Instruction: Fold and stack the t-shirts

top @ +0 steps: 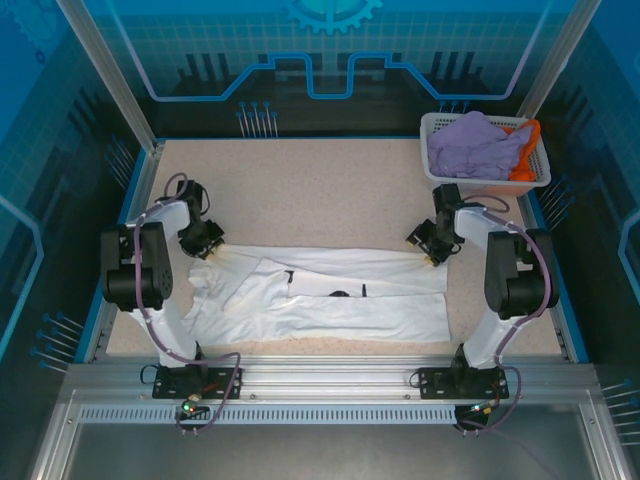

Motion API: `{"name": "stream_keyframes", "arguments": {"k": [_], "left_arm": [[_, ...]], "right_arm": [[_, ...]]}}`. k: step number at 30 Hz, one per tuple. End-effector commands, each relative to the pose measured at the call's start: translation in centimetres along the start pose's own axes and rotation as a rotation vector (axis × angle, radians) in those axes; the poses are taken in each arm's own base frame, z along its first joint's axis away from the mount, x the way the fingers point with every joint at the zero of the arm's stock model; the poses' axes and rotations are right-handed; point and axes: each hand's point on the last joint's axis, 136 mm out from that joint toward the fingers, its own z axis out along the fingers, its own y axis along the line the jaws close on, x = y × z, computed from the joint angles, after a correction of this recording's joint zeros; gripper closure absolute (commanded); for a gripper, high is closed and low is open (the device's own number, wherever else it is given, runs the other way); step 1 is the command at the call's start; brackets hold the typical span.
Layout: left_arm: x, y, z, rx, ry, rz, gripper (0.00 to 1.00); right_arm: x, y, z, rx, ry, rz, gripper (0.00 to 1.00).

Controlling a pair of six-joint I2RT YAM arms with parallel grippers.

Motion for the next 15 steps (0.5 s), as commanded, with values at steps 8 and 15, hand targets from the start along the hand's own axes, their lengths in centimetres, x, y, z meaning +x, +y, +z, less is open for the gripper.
{"name": "stream_keyframes", "arguments": {"k": [8, 15], "left_arm": [[-3.7, -5.2, -9.6, 0.17, -0.165, 0.053, 0.49], [3.8, -7.6, -8.7, 0.263, -0.045, 0.151, 0.6]], "right_arm": [[-0.5, 9.2, -7.5, -0.166, -0.274, -0.343, 0.29], [14.3, 22.7, -4.7, -0.494, 0.028, -0.797, 0.39]]}}
